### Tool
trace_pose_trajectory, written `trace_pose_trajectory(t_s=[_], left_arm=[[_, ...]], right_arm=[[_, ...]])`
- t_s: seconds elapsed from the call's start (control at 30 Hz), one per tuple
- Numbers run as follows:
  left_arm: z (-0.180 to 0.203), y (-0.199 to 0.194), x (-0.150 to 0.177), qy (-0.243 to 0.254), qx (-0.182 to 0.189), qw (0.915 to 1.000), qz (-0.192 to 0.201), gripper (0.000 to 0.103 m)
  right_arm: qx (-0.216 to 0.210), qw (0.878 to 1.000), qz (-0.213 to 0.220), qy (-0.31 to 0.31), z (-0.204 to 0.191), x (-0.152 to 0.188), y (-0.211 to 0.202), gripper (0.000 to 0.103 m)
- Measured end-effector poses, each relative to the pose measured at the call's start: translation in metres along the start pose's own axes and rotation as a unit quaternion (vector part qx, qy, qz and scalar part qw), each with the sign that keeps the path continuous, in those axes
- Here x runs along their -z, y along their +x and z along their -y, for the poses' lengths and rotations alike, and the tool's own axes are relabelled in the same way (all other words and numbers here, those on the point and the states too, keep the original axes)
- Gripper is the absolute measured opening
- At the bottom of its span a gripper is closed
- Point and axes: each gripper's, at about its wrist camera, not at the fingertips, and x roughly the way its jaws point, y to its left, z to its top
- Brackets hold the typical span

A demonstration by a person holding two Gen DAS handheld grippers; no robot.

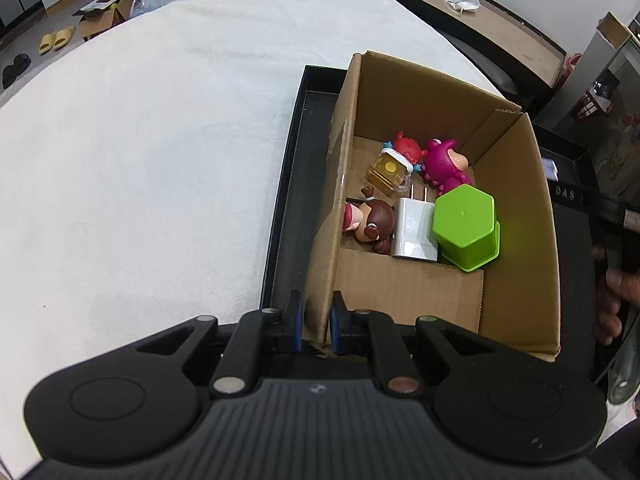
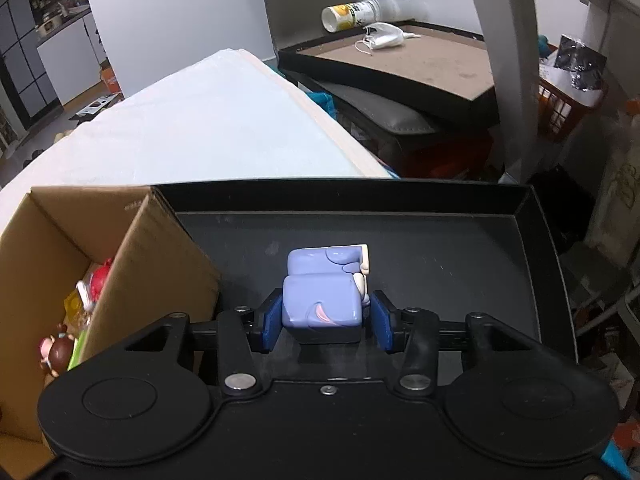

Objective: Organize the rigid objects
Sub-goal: 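Grasp the lavender cube figure with the right gripper, then carry the lavender cube into the box and open the right gripper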

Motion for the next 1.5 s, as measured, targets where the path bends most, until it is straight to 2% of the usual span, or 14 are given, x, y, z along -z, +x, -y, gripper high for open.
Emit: trace_pose_trajectory(t_s=[0.3,0.5,1.03,1.5], left_arm=[[-0.001,-0.003,0.002,0.004,0.007,1.0000,0.005,0.012],[-0.008,-0.006,0.002,0.004,0.022,0.9997,0.007,0.012],[-0.010,-0.007,0.003,0.006,0.036,0.9993,0.011,0.012],[-0.015,-0.006,0.002,0.001,0.046,0.9989,0.010,0.013]], right_arm=[[0.035,0.999,-0.041,-0.005,0.000,0.013,-0.013,0.043],[0.032,0.997,-0.069,-0.003,-0.001,0.019,-0.024,0.043],[0.026,0.999,-0.033,-0.009,-0.015,0.006,-0.071,0.043],[0.008,0.999,0.003,-0.045,-0.044,-0.015,-0.099,0.043]])
